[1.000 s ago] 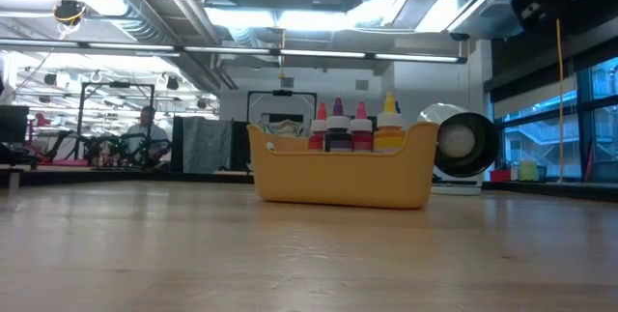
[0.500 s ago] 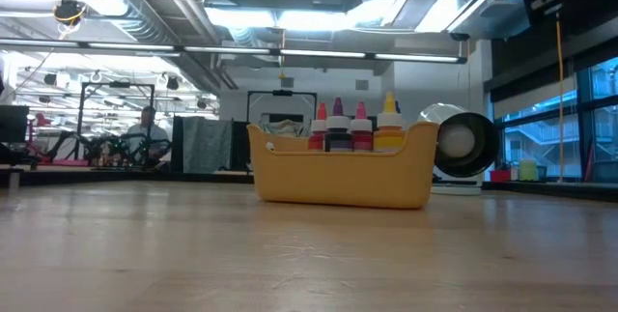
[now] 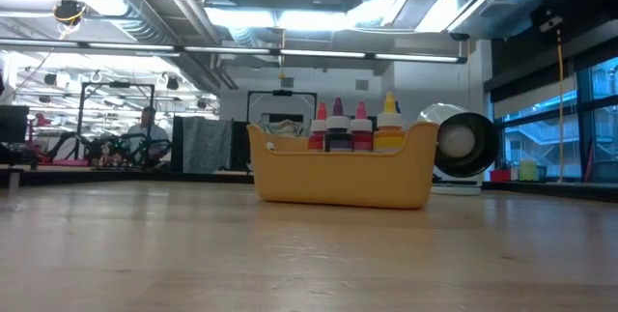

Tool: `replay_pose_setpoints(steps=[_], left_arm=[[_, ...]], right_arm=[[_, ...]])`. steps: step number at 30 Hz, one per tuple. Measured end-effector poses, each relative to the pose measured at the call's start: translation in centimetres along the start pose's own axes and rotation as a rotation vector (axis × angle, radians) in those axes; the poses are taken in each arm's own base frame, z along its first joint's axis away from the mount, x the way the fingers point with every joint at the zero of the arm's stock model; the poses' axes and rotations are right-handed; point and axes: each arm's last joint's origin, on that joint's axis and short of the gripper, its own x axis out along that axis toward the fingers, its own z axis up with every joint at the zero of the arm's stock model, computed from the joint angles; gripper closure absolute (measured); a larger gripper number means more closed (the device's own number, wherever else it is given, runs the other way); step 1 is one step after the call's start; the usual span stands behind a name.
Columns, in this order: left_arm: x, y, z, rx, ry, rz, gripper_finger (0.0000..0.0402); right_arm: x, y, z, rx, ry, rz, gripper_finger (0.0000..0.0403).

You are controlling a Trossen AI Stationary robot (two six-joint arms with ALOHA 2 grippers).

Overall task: Pick & Place food coloring
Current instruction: Return to Home Position

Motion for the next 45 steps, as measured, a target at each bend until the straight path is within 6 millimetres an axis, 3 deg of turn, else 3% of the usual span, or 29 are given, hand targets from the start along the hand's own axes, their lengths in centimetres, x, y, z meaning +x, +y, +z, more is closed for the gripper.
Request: replay_pose_setpoints(steps=[5, 17, 25, 37, 45], left_arm=[[-1.1, 0.3, 0.0, 0.027, -0.025, 0.002, 0.03], [-6.3, 3.3, -5.0, -0.064, -0.233, -0.012, 0.03], [-9.9, 4.8, -8.1, -0.053, -0.313, 0.008, 0.03], [-12.1, 6.0, -12.5, -0.046, -0.393, -0.023, 0.03], [-13.2, 6.5, -13.4, -0.031, -0.392, 0.021, 0.03]], right_arm=[[-0.8, -0.3, 0.1, -0.009, -0.043, -0.019, 0.0273], [-0.7, -0.8, -2.4, 0.033, -0.142, -0.032, 0.0273], [-1.5, -1.4, -2.7, 0.024, -0.157, -0.123, 0.0273], [-1.6, -1.4, -2.7, 0.074, -0.161, -0.131, 0.0273], [-2.0, -1.5, -2.0, 0.083, -0.192, -0.172, 0.0273]])
